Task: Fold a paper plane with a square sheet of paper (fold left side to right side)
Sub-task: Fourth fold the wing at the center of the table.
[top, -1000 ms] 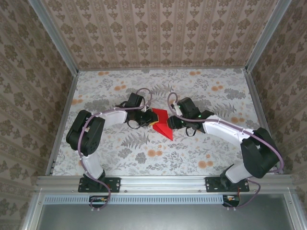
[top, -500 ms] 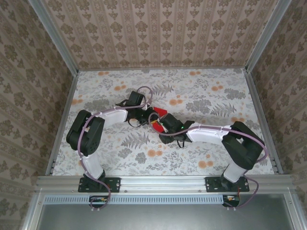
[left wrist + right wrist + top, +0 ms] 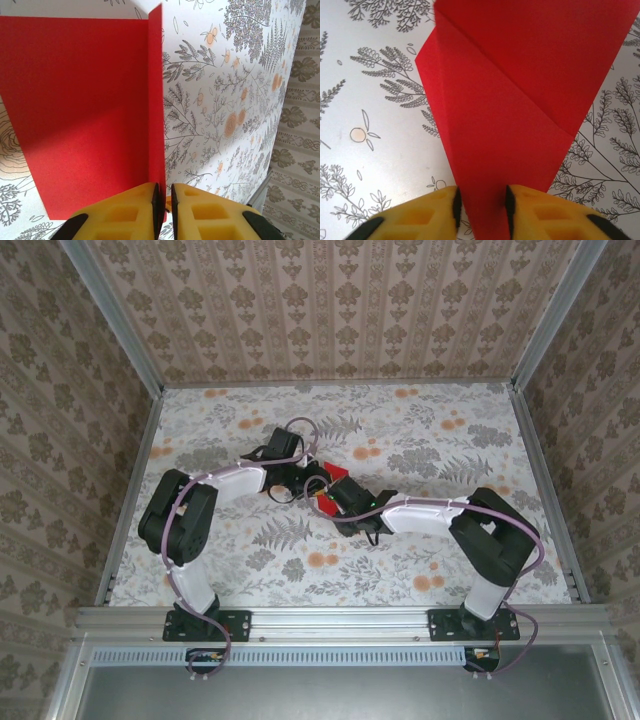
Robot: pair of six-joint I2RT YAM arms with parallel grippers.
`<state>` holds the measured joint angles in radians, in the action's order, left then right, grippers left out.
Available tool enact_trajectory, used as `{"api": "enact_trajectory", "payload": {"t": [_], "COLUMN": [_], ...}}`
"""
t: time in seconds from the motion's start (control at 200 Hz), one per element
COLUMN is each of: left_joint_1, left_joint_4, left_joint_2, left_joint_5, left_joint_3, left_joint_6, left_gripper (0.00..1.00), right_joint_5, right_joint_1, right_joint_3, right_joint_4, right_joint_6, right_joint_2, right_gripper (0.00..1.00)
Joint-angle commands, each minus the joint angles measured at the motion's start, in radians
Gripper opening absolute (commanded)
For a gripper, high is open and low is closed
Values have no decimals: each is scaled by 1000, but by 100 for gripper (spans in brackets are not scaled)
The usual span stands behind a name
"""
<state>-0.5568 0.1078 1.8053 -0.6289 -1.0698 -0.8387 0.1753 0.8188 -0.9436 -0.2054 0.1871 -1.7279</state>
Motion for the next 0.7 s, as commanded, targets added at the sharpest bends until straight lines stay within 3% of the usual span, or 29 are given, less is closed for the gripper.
{"api": "enact_trajectory", "payload": {"t": [0.0,0.22,0.43,0.535,0.695], "left_joint_1": [-5,9,47,66,73], "left_joint_4": [33,73,82,89,79], "left_joint_2": [-14,-47,-117,-148,-145], "left_joint_5": [1,23,38,43,49], "left_joint_3": [-27,-19,23,46,87], "left_joint_6": [-2,27,55,58,44], "left_gripper": [19,33,48,47,34], "right_joint_5": [25,-8,-155,-261,-409], "right_joint_1": [3,-3,-45,-79,-125], "right_joint_3": [-32,-42,-36,-37,-40], "right_joint_4": [-5,-29,-38,-40,-27], "right_joint_6": [8,14,36,63,111], "right_joint_2": [-14,-4,16,17,10], "right_gripper": [24,5,0,0,0]}}
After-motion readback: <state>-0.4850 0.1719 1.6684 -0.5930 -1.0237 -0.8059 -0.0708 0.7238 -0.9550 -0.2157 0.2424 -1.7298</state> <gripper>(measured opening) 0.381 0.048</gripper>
